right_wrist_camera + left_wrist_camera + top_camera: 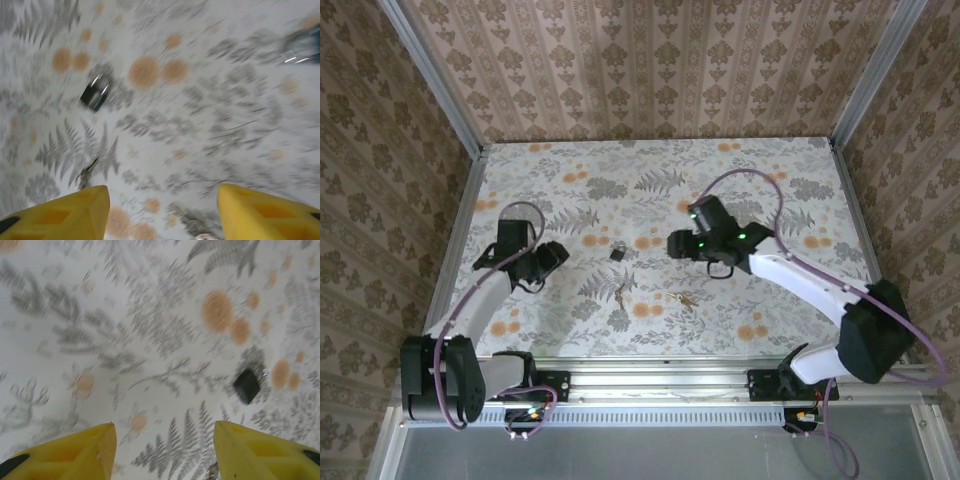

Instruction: Unlock with the key

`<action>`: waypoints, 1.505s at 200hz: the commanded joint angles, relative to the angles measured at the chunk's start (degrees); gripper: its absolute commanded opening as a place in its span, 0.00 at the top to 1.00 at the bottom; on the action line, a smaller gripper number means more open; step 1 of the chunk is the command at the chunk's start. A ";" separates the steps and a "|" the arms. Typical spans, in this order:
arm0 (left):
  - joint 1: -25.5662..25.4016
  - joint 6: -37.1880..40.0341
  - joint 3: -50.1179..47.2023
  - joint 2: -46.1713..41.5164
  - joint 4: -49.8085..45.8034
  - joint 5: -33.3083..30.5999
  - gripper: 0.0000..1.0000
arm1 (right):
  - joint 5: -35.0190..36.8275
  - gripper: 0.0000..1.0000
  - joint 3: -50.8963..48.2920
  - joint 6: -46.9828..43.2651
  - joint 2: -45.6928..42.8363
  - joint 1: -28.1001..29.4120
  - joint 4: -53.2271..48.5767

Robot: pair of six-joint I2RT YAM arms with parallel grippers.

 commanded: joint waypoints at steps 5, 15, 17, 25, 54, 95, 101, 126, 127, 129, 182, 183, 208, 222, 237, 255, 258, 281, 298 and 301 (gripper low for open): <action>-0.34 -4.33 -5.30 -4.58 -1.93 -0.73 0.32 | -0.90 0.56 6.39 0.08 7.63 4.85 -2.48; -0.34 -5.02 -6.82 -5.66 -1.50 -0.52 0.32 | -0.47 0.62 9.36 -0.03 11.54 6.60 -4.69; -0.33 -5.11 -7.02 -5.84 -1.47 -0.58 0.32 | -0.31 0.62 9.76 -0.01 12.07 6.95 -4.85; -0.34 -5.29 -7.61 -6.33 -1.64 -1.04 0.32 | -0.38 0.62 11.44 -0.14 14.57 8.47 -4.96; -0.24 -6.32 -9.42 -6.56 -2.00 -2.10 0.32 | -0.52 0.54 17.62 -0.45 21.46 13.20 -9.17; -0.35 -7.88 -11.24 -6.46 0.35 -1.41 0.31 | -0.21 0.53 25.23 -0.09 29.84 17.41 -14.03; -0.31 -7.88 -11.17 -6.50 0.35 -1.24 0.31 | 0.18 0.52 26.25 -0.11 30.96 17.94 -14.85; -0.31 -7.69 -11.31 -6.55 0.17 -1.31 0.30 | 0.87 0.53 29.44 0.12 34.96 18.88 -16.54; -0.33 -7.69 -11.34 -6.55 0.17 -1.36 0.30 | 0.88 0.53 29.55 0.14 35.12 18.90 -16.68; -0.28 -7.73 -11.35 -6.55 0.11 -1.39 0.30 | 0.93 0.54 29.77 0.21 35.42 18.91 -16.79; -0.30 -8.56 -12.67 -6.63 1.14 -0.89 0.30 | 2.70 0.59 34.76 0.95 41.19 19.10 -19.55; -0.28 -8.57 -12.67 -6.63 1.09 -0.88 0.30 | 2.72 0.59 34.85 1.00 41.27 19.13 -19.64; -0.30 -8.92 -13.02 -6.56 1.54 -0.87 0.30 | 4.44 0.61 36.69 1.40 43.45 19.26 -20.84; -0.29 -9.08 -13.20 -6.46 1.67 -0.92 0.30 | 4.82 0.64 37.52 1.39 44.55 19.26 -21.39; -0.35 -9.26 -13.36 -6.24 1.86 -0.96 0.30 | 5.58 0.68 37.51 1.48 45.27 19.44 -21.57; -0.35 -9.58 -13.73 -5.87 2.44 -0.95 0.30 | 5.99 0.78 36.73 1.40 45.47 19.44 -21.36; -0.35 -9.66 -13.81 -5.80 2.53 -0.89 0.30 | 6.07 0.80 36.58 1.44 45.43 19.44 -21.38; -0.50 -10.00 -13.99 -5.21 3.24 -0.72 0.30 | 6.76 0.88 34.17 1.27 44.00 19.19 -19.70; -0.93 -10.06 -13.45 -4.80 3.46 -0.67 0.30 | 7.23 0.94 30.84 1.18 41.18 18.48 -17.05; -1.04 -10.00 -13.35 -4.75 3.43 -0.76 0.30 | 7.10 0.95 29.86 1.10 40.52 18.21 -16.35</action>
